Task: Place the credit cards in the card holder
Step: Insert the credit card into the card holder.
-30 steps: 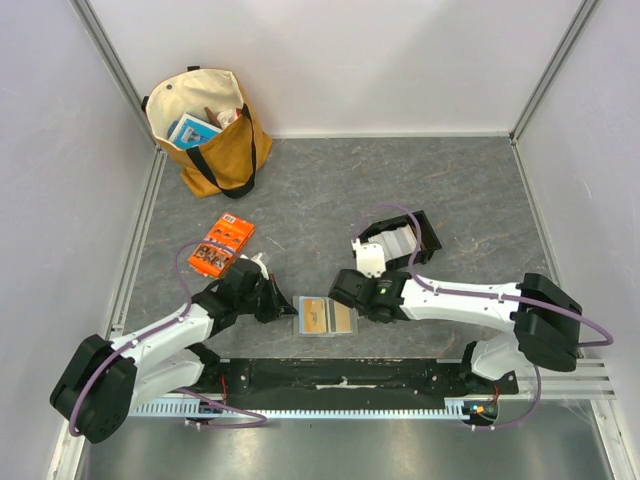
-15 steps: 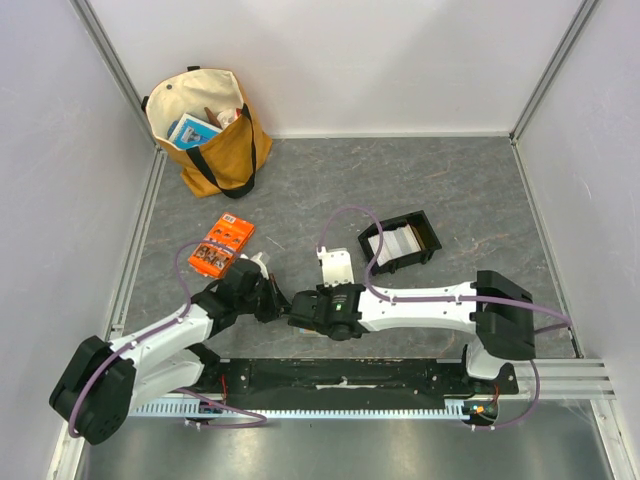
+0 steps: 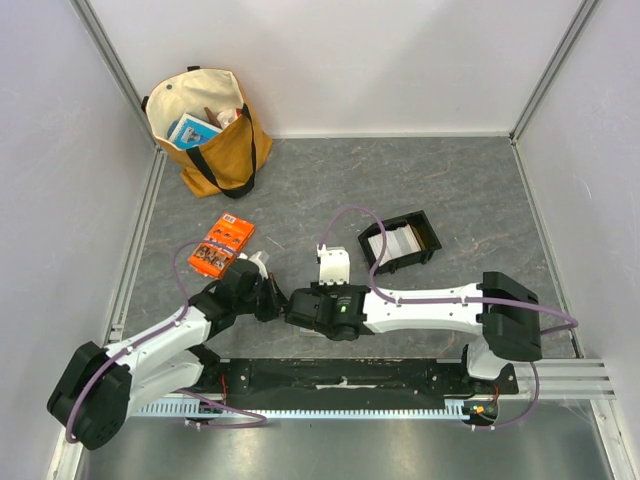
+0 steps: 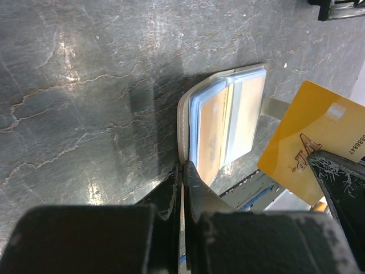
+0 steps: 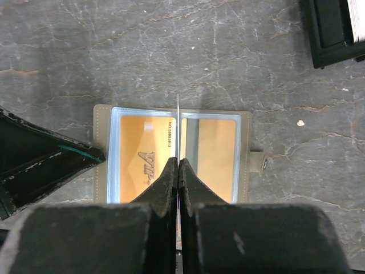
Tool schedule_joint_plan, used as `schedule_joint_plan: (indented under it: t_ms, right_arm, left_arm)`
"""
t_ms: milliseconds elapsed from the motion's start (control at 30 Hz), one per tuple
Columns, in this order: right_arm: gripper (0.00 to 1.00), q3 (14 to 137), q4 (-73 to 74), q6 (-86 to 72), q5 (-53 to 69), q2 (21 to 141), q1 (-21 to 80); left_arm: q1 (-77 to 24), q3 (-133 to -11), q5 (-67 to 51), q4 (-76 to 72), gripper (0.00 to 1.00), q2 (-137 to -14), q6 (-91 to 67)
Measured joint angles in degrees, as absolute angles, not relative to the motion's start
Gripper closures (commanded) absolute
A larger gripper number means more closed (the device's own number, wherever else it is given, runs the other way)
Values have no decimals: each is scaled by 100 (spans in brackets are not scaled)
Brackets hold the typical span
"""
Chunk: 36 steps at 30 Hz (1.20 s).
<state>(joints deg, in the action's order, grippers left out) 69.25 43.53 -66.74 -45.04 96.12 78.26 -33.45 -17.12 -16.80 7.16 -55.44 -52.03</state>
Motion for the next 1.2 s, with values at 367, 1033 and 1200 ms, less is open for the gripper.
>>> schedule_joint_plan:
  t_ms: [367,1033,1200]
  right_arm:
    - [100,6582,3179,-6324,-4058,9330,7771]
    - [100,6066,2060,-6340,-3752,9054,7723]
    - [100,6066,2029,-6337,-3815,9323,7723]
  left_arm:
    - [-3345,-1647,-1667,714,98,-5269,-5205]
    - [-3345,-1599,-1669,709,98,-5168,-5205]
    - [-3345,-1597,-1669,709,98,-5168,-5205]
